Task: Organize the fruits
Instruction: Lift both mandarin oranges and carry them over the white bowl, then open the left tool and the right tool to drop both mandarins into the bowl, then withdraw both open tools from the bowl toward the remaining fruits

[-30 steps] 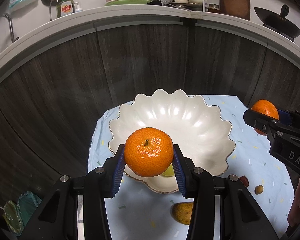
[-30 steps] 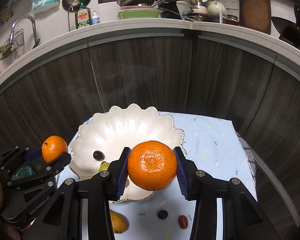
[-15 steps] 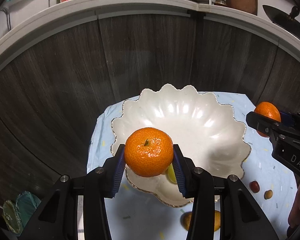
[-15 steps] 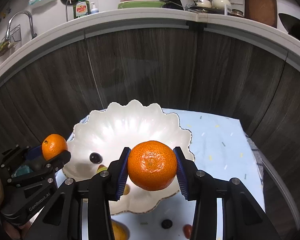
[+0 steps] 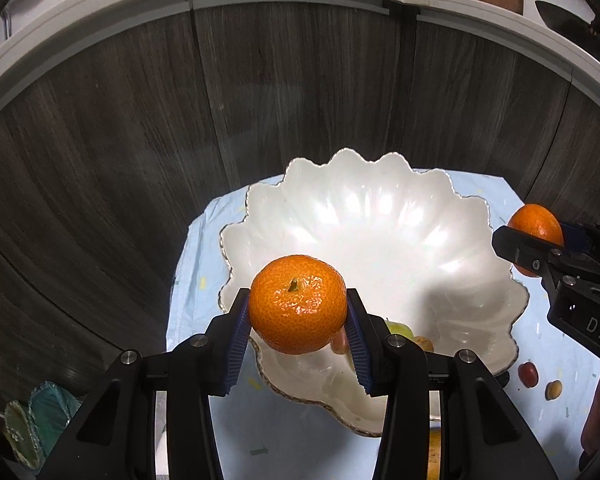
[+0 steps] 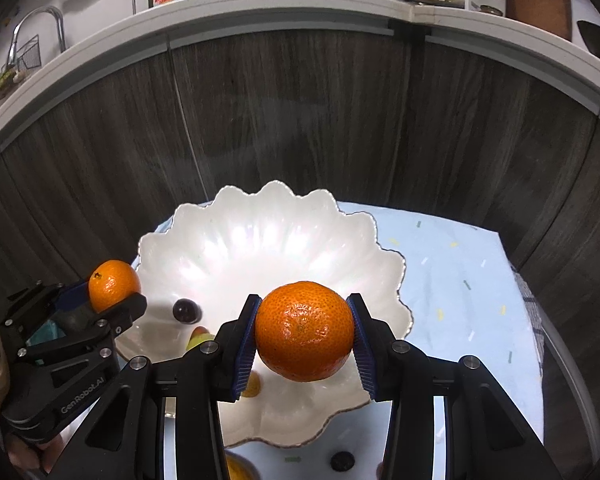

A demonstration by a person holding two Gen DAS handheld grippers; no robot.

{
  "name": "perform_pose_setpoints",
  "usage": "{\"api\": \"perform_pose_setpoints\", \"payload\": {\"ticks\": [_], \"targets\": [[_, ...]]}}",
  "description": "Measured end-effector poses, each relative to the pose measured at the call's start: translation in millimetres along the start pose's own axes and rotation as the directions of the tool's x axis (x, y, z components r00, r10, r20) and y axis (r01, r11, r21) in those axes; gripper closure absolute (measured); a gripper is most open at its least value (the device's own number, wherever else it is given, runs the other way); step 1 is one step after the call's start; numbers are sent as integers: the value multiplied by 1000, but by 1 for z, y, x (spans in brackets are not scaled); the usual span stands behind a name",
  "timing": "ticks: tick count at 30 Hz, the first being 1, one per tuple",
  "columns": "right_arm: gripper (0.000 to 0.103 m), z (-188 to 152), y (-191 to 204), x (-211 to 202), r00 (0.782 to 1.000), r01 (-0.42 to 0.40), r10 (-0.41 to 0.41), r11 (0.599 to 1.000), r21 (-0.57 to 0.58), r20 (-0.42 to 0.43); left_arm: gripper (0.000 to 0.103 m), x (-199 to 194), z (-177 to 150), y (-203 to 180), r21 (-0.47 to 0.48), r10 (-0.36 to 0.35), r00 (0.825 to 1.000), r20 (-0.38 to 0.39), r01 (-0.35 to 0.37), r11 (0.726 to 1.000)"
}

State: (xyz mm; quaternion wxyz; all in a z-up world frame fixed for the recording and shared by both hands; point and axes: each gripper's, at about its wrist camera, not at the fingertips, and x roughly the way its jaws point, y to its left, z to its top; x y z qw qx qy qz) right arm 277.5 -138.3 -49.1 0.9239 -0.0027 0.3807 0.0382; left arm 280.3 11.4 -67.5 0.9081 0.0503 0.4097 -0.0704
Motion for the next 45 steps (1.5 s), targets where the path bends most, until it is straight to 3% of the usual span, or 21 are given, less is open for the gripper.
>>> {"api": "perform_pose_setpoints", "payload": {"ticks": [18,22,24,27,30,34,45], "targets": [[58,-2,6,17,998,-15,13,999,-30,-62,57,15,-8,3,11,-7,999,-45,7,1000],[51,-3,6,17,998,-14,12,999,-30,-67,38,10,-8,2,19,10,1000,-22,-10,1000],[37,-3,6,13,999,-7,5,1000,-30,-51,36,6,-7,1,26,19,1000,-12,-19,999],[30,-1,4,9,999,3,-4,1000,-26,-36,32,3,-5,3,27,29,1000,-3,-29,999],[24,0,3,4,1000,11,-12,1000,-23,-23,20,-2,-5,3,23,34,999,3,-34,999],[24,-1,3,-1,1000,13,-14,1000,-21,-16,13,-8,-5,3,18,40,999,12,-41,999],[24,-2,1,-23,1000,24,-24,1000,-14,15,11,-29,-3,1,5,37,999,39,-37,999]]}}
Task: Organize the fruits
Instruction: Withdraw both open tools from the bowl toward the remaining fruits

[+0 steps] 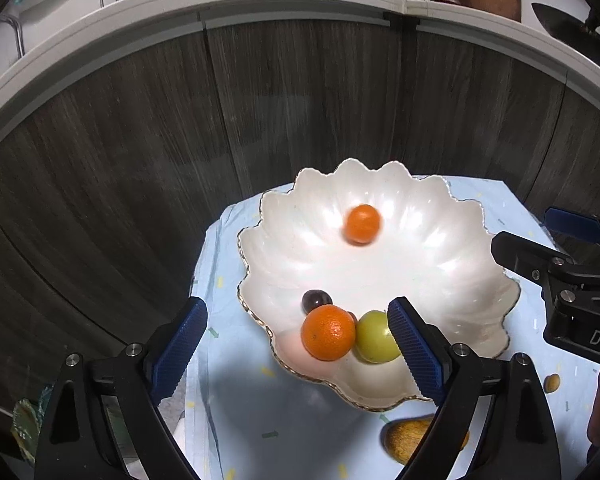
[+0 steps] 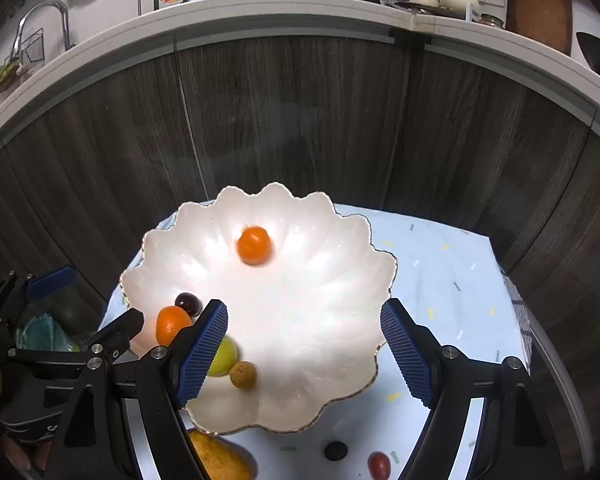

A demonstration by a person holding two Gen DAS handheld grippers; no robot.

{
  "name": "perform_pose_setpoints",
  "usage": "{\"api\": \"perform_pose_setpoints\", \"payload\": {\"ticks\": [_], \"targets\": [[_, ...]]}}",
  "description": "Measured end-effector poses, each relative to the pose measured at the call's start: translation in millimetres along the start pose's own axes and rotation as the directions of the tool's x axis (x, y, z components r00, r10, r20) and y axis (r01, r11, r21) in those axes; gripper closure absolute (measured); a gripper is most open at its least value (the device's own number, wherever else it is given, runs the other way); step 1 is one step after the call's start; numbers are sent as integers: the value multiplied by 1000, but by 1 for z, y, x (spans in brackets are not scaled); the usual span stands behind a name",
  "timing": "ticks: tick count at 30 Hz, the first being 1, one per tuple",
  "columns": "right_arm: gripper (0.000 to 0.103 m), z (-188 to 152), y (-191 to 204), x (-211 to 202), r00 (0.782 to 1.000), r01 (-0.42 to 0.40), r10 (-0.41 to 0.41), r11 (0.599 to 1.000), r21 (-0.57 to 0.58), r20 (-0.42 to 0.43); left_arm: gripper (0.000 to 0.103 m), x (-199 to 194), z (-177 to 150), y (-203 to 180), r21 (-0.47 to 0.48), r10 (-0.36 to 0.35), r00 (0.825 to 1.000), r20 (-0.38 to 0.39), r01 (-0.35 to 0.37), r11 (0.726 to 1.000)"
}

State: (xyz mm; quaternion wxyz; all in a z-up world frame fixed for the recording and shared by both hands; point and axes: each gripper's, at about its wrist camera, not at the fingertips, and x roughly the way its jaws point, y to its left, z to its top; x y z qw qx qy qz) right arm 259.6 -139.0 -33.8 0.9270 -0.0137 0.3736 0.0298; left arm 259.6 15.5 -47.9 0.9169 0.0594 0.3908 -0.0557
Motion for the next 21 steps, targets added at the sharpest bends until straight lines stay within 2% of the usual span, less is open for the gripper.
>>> {"api": "perform_pose_setpoints", "payload": {"ticks": [21], "targets": [[24,-9,-20,-46,998,23,-25,999,35,57,11,-43,-2,-23,28,-23,999,48,21,999]]}}
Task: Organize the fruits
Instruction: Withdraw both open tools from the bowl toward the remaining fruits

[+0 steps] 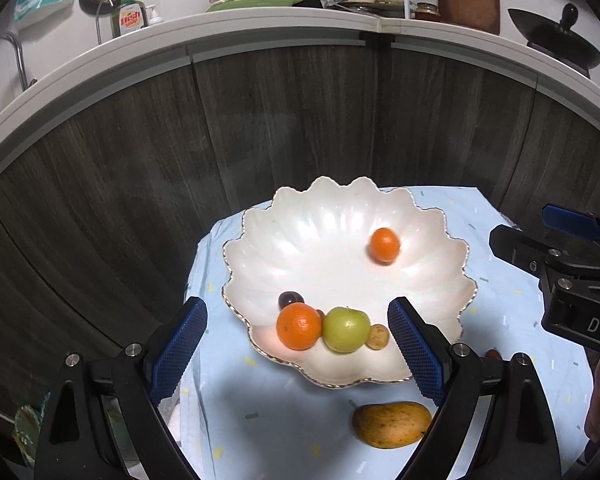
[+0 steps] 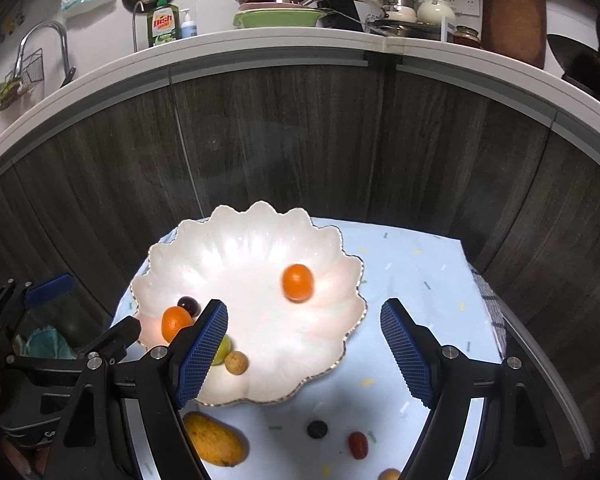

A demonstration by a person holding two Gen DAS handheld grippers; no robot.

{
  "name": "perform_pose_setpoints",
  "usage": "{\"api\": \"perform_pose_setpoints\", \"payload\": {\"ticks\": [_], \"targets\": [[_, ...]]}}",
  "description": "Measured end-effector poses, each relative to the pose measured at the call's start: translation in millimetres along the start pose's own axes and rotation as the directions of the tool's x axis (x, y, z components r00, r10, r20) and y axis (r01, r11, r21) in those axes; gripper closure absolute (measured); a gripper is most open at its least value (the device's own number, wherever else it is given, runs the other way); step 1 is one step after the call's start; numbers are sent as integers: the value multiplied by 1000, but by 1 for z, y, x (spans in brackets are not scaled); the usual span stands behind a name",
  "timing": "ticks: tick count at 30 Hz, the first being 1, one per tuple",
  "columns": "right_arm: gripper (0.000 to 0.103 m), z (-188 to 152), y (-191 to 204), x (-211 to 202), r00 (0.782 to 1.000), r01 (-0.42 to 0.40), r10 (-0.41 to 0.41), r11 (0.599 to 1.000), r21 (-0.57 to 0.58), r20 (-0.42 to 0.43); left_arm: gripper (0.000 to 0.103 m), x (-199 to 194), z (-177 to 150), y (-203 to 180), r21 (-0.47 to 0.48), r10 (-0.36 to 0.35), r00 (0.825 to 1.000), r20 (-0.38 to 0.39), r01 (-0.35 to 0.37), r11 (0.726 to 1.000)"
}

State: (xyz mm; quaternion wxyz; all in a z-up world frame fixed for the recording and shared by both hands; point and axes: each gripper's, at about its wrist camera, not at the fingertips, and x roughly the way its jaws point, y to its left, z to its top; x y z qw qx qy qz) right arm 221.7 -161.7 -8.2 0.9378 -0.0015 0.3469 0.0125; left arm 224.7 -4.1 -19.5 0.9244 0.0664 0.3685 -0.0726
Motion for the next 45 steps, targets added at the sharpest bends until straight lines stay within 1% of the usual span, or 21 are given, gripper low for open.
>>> {"api": "perform_pose_setpoints", "payload": {"ticks": [13,26,45], "targets": [[24,-20,-18,-17,1000,12,-12,999,33,-15,11,-17,-8,-17,20,-20,1000,6,20,1000],[24,-42,-35,-36,999,40,-39,998,50,-8,11,-30,-23,-39,52,-44,999,0,44,998],[23,-68,-52,-48,997,74,-72,993,87,-25,11,-41,-47,-60,77,-69,998,-11,69,995]]}}
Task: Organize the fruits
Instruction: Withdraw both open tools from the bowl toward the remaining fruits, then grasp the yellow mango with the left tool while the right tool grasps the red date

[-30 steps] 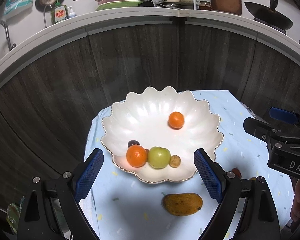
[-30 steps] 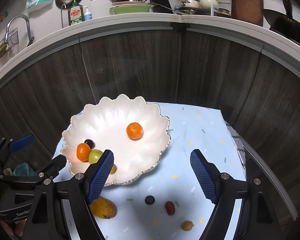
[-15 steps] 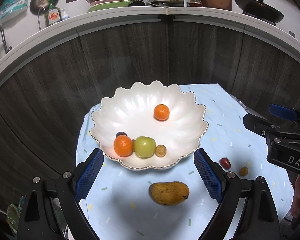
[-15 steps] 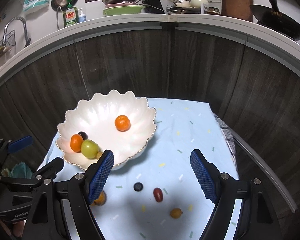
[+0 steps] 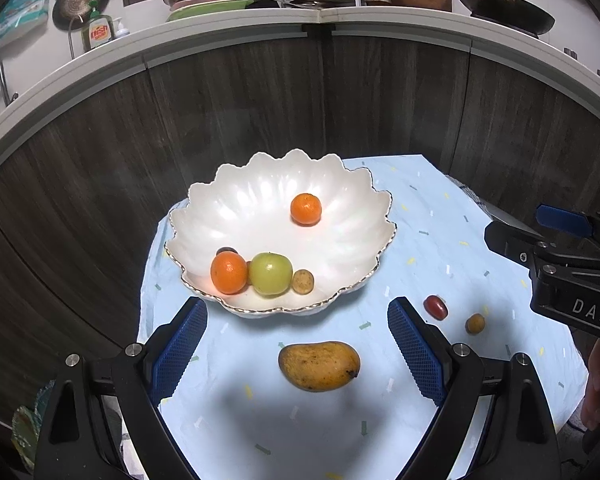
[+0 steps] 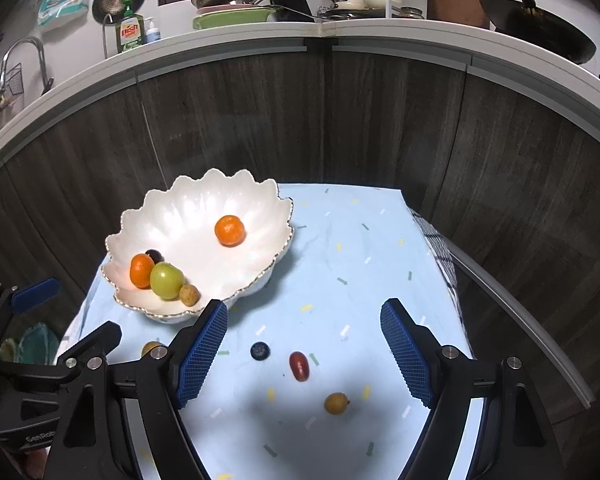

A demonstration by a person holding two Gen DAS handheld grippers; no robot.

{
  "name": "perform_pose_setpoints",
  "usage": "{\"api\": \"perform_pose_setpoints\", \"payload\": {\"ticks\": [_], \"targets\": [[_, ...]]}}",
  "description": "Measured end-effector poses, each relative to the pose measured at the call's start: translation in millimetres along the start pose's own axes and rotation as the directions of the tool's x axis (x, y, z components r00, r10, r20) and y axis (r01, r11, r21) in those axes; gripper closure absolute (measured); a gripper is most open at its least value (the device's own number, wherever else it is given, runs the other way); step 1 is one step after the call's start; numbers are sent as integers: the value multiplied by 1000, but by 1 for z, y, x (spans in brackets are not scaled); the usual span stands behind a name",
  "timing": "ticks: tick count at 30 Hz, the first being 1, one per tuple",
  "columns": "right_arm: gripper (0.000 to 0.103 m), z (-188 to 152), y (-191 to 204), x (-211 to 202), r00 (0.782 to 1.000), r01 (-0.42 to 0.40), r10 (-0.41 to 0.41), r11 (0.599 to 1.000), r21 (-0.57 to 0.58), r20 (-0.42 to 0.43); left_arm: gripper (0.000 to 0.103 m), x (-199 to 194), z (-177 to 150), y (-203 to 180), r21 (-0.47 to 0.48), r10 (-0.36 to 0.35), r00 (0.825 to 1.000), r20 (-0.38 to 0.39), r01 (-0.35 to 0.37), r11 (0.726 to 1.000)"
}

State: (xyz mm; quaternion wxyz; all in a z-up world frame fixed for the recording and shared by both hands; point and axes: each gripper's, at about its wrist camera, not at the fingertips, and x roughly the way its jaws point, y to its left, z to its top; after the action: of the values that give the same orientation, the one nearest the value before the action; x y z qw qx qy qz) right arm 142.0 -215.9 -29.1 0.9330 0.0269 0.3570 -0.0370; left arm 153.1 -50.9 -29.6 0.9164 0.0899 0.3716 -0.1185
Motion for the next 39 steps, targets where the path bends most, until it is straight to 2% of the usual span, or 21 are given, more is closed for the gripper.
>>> {"api": "perform_pose_setpoints", "payload": {"ticks": [21,39], "targets": [[23,-24,-3,-2,1000,10,-10,1000,6,-30,11,1,-20,-8,13,-2,1000,-12,2,1000],[23,-49,-5,19,997,-6,6,1000,2,-72,11,25,-47,-14,11,6,998,-56,-5,1000]]}}
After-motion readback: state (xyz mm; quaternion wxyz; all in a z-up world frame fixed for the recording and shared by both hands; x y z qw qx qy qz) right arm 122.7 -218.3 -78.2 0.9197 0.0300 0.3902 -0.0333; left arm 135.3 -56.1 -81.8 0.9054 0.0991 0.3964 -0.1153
